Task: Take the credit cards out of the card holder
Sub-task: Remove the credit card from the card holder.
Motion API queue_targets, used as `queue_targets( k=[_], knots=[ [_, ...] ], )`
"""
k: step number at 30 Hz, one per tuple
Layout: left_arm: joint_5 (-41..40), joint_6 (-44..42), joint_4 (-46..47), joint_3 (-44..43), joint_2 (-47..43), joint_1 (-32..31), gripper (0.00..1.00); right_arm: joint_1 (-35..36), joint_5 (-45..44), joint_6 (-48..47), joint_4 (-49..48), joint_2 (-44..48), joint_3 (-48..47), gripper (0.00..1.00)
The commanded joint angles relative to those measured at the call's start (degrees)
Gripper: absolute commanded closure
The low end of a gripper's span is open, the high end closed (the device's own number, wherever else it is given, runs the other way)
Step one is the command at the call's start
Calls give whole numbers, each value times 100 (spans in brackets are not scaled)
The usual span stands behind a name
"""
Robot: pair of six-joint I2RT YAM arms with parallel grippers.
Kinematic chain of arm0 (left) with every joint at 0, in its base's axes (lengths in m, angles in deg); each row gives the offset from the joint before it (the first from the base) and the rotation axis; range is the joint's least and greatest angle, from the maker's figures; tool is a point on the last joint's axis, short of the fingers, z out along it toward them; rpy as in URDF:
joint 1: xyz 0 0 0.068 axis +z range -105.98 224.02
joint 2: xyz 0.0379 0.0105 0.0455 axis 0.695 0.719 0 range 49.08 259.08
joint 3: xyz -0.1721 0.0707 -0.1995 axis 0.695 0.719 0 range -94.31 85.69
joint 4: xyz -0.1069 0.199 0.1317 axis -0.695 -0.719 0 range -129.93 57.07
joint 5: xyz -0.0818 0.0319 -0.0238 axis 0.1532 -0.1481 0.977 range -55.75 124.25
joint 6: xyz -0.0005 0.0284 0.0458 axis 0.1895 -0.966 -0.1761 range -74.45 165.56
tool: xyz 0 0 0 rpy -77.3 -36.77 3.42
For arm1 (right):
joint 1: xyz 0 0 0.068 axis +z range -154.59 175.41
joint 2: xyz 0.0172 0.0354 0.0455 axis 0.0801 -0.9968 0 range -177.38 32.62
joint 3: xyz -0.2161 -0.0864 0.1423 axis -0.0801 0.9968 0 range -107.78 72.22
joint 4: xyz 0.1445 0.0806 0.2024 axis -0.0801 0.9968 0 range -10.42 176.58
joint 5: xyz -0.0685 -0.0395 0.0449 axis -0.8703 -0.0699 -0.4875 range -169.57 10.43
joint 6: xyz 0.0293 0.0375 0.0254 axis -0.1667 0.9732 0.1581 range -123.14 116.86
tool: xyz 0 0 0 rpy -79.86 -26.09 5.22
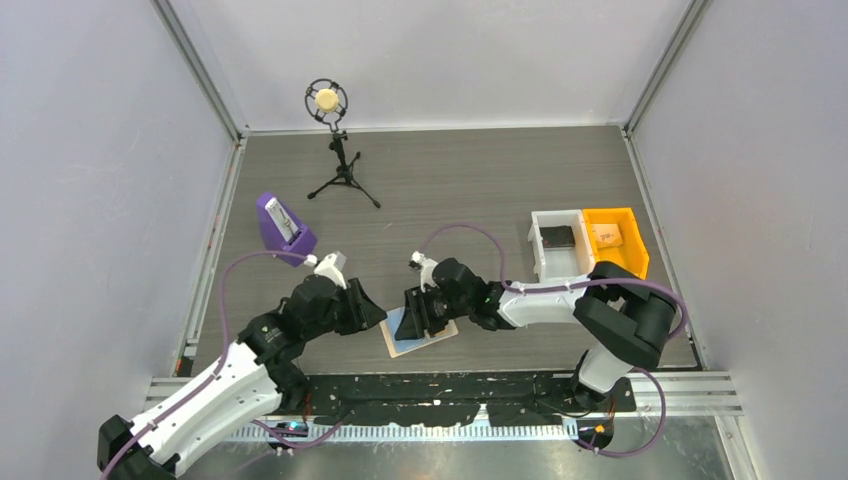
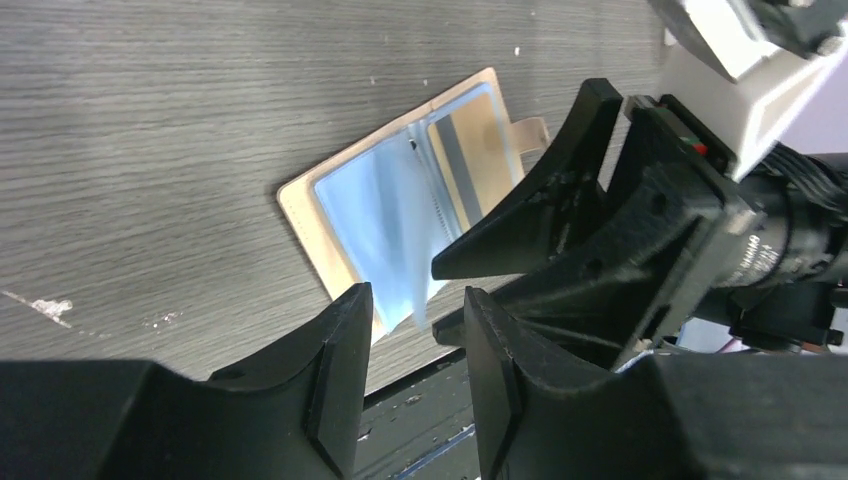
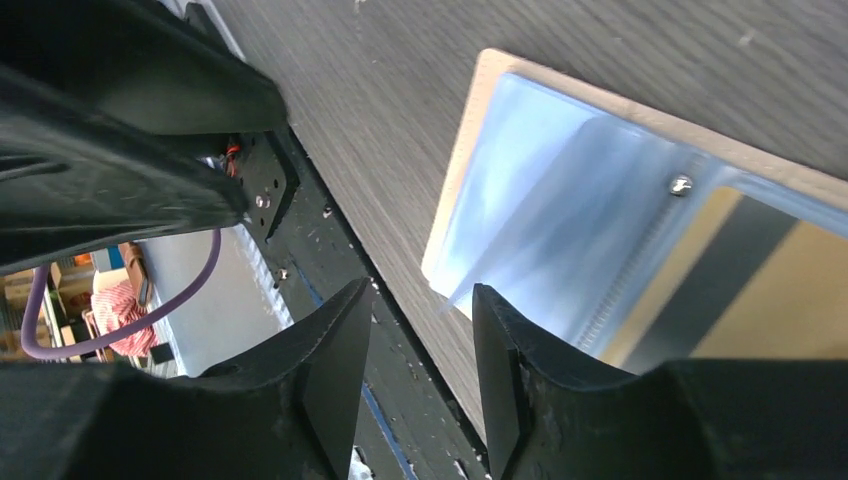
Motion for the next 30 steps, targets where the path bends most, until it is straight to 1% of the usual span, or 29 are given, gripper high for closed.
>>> queue_targets(
  k=[1, 9, 15, 20, 23, 26, 30],
  knots=[
    [-53, 64, -146, -134, 150, 10, 59, 108, 94, -1, -317, 20, -235, 49],
    [220, -78, 126, -190, 547, 10, 61, -130, -97, -310, 226, 767, -110, 44],
    [729, -229, 803, -124, 977, 7, 64, -470, -543, -545, 844, 1262, 123, 45],
    [1023, -243, 1424, 3, 1523, 2, 67, -742, -972, -864, 1345, 1432, 196, 46],
    [1051, -292, 1584, 30, 1859, 1, 68, -795, -1286, -969, 1605, 1524, 251, 42],
    [1004, -344, 1730, 142, 2127, -1, 69, -801, -1345, -987, 1622, 1473, 290, 40],
    [901, -343, 1790, 280, 2453, 1, 69, -801, -1292, -931, 1551, 1351, 377, 40]
  ],
)
